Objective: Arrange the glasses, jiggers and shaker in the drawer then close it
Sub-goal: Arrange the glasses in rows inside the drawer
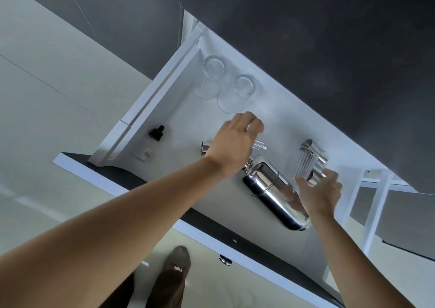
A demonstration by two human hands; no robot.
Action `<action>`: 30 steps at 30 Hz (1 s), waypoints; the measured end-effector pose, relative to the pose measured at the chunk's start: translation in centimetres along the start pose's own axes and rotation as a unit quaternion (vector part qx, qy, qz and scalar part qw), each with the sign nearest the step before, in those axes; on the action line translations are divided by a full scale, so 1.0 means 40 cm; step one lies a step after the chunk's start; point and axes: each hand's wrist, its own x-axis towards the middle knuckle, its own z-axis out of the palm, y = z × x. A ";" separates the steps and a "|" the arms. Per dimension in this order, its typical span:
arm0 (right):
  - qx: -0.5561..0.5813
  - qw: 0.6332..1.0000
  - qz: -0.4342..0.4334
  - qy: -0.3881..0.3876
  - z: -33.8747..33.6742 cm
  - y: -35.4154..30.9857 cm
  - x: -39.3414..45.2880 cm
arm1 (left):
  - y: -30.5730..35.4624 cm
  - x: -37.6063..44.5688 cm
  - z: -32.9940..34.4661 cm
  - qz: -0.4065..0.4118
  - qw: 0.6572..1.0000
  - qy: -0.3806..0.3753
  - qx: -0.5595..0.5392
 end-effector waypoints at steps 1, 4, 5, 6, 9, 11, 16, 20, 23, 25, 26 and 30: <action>0.006 1.000 0.000 -0.005 0.003 0.006 0.003 | 0.006 0.014 0.019 0.007 0.999 -0.044 0.027; 0.028 1.000 -0.004 -0.012 0.010 0.004 0.009 | 0.004 0.055 0.049 -0.037 0.984 -0.145 0.093; 0.034 0.999 -0.004 -0.022 0.010 0.000 0.009 | 0.002 0.065 0.053 -0.053 0.981 -0.157 0.101; 0.037 0.999 -0.003 -0.032 0.015 -0.004 0.011 | 0.002 0.074 0.053 -0.066 0.978 -0.166 0.107; 0.041 0.998 -0.017 -0.048 0.022 -0.019 0.012 | -0.004 0.087 0.046 -0.113 0.969 -0.202 0.091; 0.027 0.998 -0.023 -0.060 0.031 -0.021 0.017 | -0.014 0.086 0.041 -0.145 0.959 -0.233 0.067; 0.088 0.989 0.029 -0.114 0.051 -0.036 0.018 | -0.033 0.052 0.025 -0.159 0.950 -0.269 0.022; 0.108 0.990 0.021 -0.083 0.044 -0.039 0.003 | -0.034 0.011 -0.024 -0.176 0.954 -0.243 -0.023; 0.085 0.993 -0.044 -0.073 0.024 -0.044 -0.023 | -0.046 -0.022 -0.086 -0.181 0.958 -0.220 -0.035; 0.063 0.992 -0.084 -0.073 0.007 -0.062 -0.042 | -0.061 -0.039 -0.131 -0.185 0.964 -0.189 -0.027; 0.054 0.990 -0.108 -0.074 0.001 -0.075 -0.049 | -0.070 -0.046 -0.152 -0.190 0.966 -0.172 -0.024; 0.023 0.979 -0.190 -0.075 -0.018 -0.151 -0.084 | -0.101 -0.055 -0.211 -0.211 0.969 -0.125 0.011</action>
